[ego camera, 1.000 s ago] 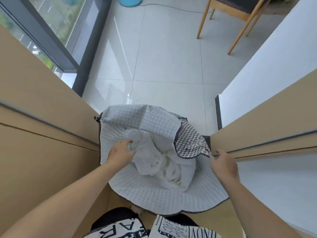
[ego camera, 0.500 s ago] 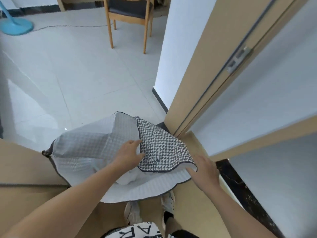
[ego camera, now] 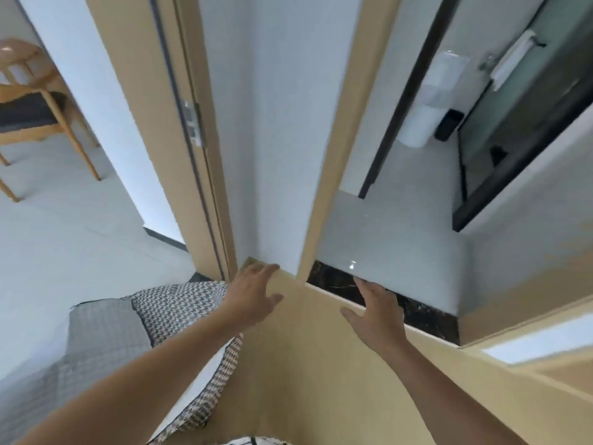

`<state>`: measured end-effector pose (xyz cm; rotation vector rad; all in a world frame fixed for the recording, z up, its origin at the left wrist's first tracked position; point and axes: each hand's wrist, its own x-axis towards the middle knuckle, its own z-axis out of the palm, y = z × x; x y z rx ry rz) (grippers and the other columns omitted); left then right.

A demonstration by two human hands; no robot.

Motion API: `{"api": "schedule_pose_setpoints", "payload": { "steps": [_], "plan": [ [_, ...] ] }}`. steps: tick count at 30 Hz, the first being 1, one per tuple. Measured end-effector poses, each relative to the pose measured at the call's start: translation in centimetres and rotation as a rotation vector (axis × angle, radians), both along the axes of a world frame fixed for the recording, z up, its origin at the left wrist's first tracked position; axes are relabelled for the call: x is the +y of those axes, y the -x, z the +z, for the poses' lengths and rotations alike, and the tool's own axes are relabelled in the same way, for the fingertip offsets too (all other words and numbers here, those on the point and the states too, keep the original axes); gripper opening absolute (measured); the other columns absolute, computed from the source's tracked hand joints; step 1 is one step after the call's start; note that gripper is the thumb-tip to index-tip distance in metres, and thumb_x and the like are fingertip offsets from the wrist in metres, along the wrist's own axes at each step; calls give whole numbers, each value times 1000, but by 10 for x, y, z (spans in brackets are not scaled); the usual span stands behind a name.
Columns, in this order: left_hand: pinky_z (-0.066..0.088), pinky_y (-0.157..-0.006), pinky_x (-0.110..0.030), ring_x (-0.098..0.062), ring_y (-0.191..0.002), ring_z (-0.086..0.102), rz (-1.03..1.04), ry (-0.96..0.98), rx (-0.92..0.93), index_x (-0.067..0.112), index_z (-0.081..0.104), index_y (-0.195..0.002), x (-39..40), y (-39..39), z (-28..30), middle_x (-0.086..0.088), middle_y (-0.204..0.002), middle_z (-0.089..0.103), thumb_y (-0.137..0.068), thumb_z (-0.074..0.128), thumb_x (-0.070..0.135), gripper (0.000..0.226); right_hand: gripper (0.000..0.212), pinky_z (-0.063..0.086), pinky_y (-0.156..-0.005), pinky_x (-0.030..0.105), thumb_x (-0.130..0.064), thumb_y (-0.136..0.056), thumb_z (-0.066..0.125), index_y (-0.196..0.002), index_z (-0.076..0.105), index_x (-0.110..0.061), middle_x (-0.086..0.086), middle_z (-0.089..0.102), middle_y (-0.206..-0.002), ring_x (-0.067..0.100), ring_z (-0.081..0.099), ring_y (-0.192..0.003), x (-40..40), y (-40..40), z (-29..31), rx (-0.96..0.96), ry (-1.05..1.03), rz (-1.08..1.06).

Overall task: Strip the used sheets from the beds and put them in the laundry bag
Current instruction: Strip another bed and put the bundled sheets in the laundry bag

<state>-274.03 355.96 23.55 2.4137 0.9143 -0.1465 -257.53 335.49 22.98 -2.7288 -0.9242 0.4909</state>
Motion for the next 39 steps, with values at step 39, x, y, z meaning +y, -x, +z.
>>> {"api": "schedule_pose_setpoints", "payload": {
  "steps": [39],
  "plan": [
    [34, -115, -35, -23, -143, 35, -1956, 18, -92, 30, 41, -153, -977, -713, 13, 4, -154, 41, -93, 67, 46, 68, 78, 41, -111, 39, -54, -93, 66, -160, 32, -30, -1, 44, -156, 25, 42, -141, -878, -255, 19, 6, -74, -1987]
  ]
}}
